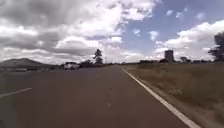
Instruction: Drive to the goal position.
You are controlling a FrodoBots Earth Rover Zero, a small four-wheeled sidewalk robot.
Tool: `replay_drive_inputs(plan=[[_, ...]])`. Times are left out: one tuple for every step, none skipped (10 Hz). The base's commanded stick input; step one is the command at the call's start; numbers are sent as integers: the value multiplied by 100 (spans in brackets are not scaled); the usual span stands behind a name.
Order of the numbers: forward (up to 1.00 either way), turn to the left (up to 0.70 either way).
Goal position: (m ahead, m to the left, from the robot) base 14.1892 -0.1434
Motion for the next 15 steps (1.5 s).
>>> replay_drive_inputs(plan=[[70, -8], [70, 0], [70, 0], [70, 0], [70, 0], [70, 0], [70, 0], [70, 0], [70, 0], [70, 0], [70, 0], [70, 0], [70, 0], [70, 0], [70, 0]])
